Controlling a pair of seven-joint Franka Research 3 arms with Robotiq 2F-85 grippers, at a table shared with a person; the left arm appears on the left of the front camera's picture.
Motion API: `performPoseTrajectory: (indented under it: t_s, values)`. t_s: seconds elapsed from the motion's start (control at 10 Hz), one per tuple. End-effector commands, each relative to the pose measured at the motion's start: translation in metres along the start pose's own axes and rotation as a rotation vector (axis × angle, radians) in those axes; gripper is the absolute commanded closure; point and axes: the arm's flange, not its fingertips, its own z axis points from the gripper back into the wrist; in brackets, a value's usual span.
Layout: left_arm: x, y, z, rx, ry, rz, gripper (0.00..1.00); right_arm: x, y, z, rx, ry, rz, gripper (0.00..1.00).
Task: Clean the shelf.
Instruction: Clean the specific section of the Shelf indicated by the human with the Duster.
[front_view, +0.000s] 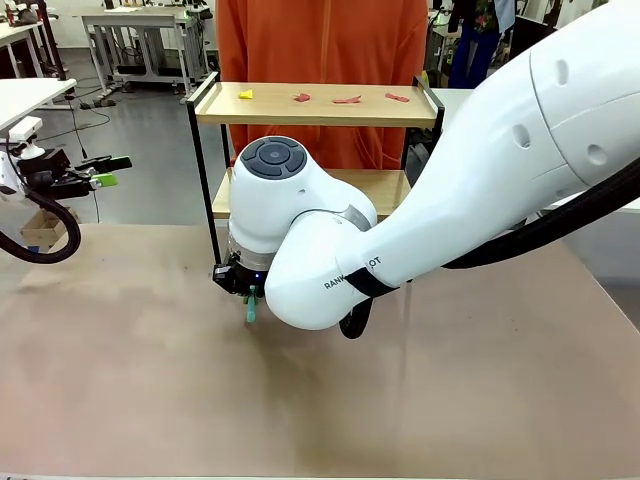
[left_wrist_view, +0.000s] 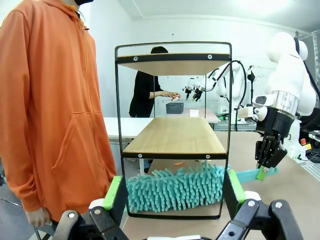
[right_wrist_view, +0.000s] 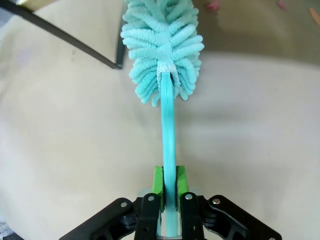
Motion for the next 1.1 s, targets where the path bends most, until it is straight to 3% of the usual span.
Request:
performPoseTrajectory:
  t_s: [0.0,1.0]
  values:
    - [0.003,-0.001,0.0,-0.008,0.006,-0.011,0.0,-0.011,-0.027,0.005,-0.02,0.006,-0.032,0.87]
    - [0.003,-0.001,0.0,-0.008,0.006,-0.011,0.0,-0.031,-0.14,0.039,-0.16,0.051,-0.105,0.87]
